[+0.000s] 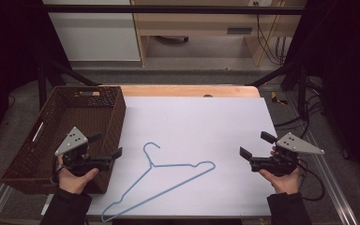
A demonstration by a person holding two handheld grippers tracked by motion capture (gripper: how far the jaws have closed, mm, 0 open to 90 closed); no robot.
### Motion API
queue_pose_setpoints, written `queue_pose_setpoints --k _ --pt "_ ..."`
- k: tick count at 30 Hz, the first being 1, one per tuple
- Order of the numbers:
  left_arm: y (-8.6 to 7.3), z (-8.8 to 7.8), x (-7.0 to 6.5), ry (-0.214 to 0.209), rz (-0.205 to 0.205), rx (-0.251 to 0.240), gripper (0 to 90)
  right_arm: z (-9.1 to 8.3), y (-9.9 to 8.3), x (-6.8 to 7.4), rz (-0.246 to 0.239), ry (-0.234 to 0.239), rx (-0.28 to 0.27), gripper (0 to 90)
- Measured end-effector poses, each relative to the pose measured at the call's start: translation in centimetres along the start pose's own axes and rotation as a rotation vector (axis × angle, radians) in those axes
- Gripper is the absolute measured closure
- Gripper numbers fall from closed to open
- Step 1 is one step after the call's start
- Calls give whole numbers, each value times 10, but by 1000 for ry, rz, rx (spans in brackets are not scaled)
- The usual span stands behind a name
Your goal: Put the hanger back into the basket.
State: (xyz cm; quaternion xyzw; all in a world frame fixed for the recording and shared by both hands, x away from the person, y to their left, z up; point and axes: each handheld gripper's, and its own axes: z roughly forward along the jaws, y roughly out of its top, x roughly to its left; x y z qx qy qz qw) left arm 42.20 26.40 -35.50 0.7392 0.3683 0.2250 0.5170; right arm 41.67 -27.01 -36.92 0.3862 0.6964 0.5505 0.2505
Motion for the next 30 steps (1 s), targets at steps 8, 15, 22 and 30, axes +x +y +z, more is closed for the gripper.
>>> queue_pose_setpoints --k 8,15,22,30 --pt "3 5 -12 -20 16 21 62 2 2 6 -11 6 12 22" --pt "3 15 -25 -49 41 69 74 7 2 11 -26 11 36 23" --pt "-6 34 -36 -75 54 167 124 14 2 21 -49 36 58 24" --pt "-20 55 -47 -97 91 290 158 17 1 25 -65 51 75 28"
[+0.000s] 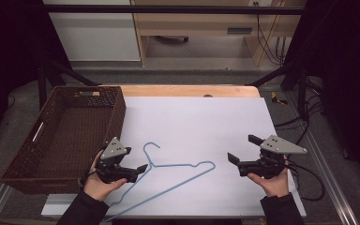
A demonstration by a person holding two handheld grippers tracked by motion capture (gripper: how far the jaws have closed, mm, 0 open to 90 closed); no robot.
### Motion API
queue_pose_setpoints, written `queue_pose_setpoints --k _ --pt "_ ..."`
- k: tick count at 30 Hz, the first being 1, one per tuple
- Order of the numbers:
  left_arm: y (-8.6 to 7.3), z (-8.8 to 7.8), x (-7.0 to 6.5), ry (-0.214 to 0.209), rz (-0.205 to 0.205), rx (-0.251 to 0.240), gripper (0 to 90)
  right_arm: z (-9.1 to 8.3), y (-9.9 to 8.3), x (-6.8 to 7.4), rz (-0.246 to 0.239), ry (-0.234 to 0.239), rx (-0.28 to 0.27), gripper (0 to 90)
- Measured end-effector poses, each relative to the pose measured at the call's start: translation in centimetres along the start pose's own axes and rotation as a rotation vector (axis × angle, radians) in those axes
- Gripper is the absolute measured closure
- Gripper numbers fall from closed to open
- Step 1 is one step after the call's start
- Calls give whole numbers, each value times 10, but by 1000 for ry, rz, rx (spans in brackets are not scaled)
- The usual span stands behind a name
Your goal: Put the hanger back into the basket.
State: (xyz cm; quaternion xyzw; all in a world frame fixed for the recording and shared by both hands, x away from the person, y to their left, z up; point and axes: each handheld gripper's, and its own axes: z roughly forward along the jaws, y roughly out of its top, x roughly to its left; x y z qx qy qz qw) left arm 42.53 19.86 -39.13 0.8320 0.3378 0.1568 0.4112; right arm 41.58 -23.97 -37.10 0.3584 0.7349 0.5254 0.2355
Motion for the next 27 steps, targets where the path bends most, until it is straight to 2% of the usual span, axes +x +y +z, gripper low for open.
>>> queue_pose_setpoints --k 2,3,4,5,6,7,8,9,12,15,25,27 --pt "-3 7 -2 -2 5 36 169 1 0 1 3 -1 4 28" --pt "-3 7 -2 -2 5 36 173 1 0 1 3 -1 4 28" --pt "-5 12 -2 -4 17 72 180 2 -1 1 -2 3 10 28" --pt "-5 12 -2 -4 17 72 182 2 -1 1 -2 3 12 28" --pt "-7 16 -2 3 26 106 187 2 -1 1 0 2 12 28" --pt "-7 16 -2 3 26 106 196 2 -1 1 0 2 12 28" --pt "-10 20 -2 -5 28 133 207 3 -1 2 0 3 11 28" --pt "-10 20 -2 -5 28 133 218 3 -1 2 0 3 11 28" --pt "-16 28 -4 -9 37 183 260 3 -1 2 -2 2 15 28" --pt "-20 34 -5 -4 38 210 271 4 -2 3 -3 4 18 29" --pt "-34 52 -4 13 13 289 444 8 -3 4 -11 9 33 29" --pt "-35 52 -3 17 20 299 470 8 -3 5 -9 8 35 29"
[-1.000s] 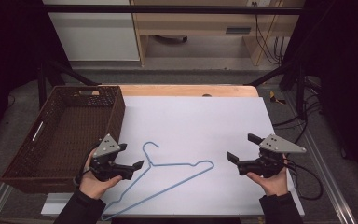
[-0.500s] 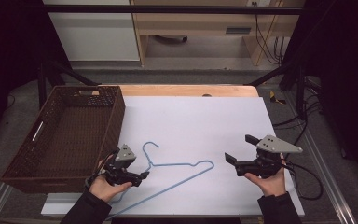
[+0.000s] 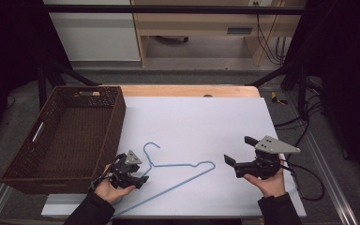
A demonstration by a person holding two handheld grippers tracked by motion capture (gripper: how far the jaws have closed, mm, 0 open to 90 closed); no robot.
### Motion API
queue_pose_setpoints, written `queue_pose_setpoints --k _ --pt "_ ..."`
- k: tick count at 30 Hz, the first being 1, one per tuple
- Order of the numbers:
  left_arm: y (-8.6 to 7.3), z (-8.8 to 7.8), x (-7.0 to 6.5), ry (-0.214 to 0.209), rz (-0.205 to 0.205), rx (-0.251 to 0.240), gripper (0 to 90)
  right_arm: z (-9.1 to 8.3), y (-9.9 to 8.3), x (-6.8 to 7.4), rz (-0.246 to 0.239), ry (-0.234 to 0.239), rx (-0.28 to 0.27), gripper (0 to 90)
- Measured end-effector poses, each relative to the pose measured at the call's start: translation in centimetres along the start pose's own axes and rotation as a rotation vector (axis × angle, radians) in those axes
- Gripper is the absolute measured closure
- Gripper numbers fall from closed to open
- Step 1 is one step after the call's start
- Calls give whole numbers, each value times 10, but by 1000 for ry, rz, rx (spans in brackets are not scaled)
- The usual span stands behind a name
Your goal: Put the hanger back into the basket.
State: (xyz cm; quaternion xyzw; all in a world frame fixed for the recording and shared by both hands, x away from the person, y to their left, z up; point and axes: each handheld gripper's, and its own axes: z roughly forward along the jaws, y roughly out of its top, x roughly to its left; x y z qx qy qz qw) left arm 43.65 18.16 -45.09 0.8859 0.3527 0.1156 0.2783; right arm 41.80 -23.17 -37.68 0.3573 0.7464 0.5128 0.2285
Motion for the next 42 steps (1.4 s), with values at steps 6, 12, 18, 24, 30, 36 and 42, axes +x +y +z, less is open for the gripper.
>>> queue_pose_setpoints --k 6,12,18,24,30,36,42 --pt "-2 3 2 -2 -21 28 574 0 0 0 0 -2 -1 30" --pt "-2 7 0 0 -14 48 661 1 0 0 0 -2 3 30" --pt "-2 8 -2 17 -22 56 719 1 0 0 0 -2 4 30" --pt "0 9 -3 18 -40 72 792 1 0 0 -1 0 2 29" --pt "2 9 -3 28 -61 91 849 3 -1 1 3 3 11 29" --pt "4 9 -3 28 -73 104 865 6 -1 2 1 9 16 29" --pt "5 9 -3 38 -85 110 868 7 -1 3 6 18 20 30"
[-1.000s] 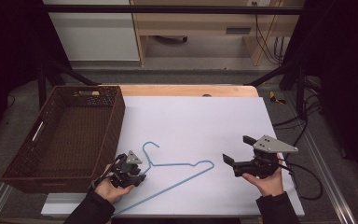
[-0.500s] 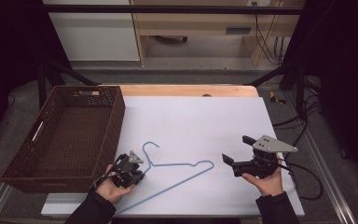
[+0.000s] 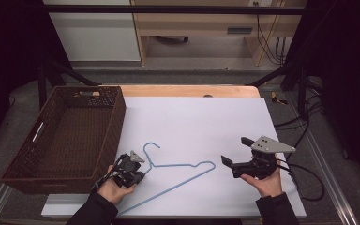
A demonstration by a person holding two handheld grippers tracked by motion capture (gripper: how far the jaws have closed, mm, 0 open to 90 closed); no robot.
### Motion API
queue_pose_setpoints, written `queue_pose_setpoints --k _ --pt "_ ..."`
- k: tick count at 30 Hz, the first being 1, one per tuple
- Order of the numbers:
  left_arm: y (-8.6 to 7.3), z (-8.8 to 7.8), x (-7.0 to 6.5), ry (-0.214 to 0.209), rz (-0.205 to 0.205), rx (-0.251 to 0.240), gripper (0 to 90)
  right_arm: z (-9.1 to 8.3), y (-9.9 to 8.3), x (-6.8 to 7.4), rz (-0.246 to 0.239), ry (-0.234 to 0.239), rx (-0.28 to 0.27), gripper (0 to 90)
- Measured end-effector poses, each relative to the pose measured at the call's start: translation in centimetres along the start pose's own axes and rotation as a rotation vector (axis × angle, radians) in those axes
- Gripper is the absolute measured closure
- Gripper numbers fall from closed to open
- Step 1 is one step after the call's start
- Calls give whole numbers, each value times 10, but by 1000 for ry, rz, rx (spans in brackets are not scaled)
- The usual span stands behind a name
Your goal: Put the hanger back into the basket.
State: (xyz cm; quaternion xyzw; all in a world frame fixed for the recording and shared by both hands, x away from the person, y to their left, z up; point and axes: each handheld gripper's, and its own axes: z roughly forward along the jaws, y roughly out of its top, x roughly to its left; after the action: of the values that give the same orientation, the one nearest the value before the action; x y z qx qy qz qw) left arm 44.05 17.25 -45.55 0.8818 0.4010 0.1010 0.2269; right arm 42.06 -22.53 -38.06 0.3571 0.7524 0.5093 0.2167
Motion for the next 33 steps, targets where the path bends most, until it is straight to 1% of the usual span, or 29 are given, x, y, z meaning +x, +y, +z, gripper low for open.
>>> queue_pose_setpoints --k 6,8,10,11,13,15,17,18,20,22,23,24,25,26,27,28,30,31,33 --pt "0 0 -2 10 -4 -4 869 4 -1 2 -2 13 9 34" --pt "0 -1 -3 18 1 -7 869 6 -1 3 -3 19 16 35" --pt "1 -3 -3 30 10 -16 869 9 -2 5 -8 27 23 36" --pt "1 -7 -4 45 12 -40 870 11 -2 7 -8 36 28 38" --pt "1 -9 -4 45 16 -46 870 14 -2 9 -12 41 30 41" --pt "2 -12 -5 59 20 -65 870 16 -1 11 -16 44 34 42" --pt "3 -16 -7 64 28 -74 870 22 0 17 -25 65 44 45" --pt "3 -16 -7 64 28 -74 870 22 0 17 -25 65 44 45" --pt "3 -18 -8 67 31 -82 870 28 2 22 -41 73 53 49" --pt "3 -20 -8 71 33 -91 870 31 3 26 -47 81 58 52" --pt "3 -20 -9 69 34 -90 870 34 4 29 -51 93 59 57" --pt "3 -21 -9 75 34 -94 869 37 5 31 -56 103 62 61" --pt "3 -22 -9 72 37 -91 870 40 6 34 -61 107 65 64" --pt "3 -23 -10 75 41 -95 870 43 7 37 -72 112 71 67" --pt "3 -24 -11 77 45 -98 870 50 8 41 -74 127 80 77" --pt "3 -24 -11 77 45 -98 870 50 8 41 -74 127 80 77" --pt "4 -26 -12 80 47 -103 870 57 9 45 -87 131 94 88" --pt "4 -27 -12 80 49 -108 870 66 11 49 -101 142 107 95" --pt "4 -28 -13 82 52 -109 870 69 12 50 -99 149 109 100"
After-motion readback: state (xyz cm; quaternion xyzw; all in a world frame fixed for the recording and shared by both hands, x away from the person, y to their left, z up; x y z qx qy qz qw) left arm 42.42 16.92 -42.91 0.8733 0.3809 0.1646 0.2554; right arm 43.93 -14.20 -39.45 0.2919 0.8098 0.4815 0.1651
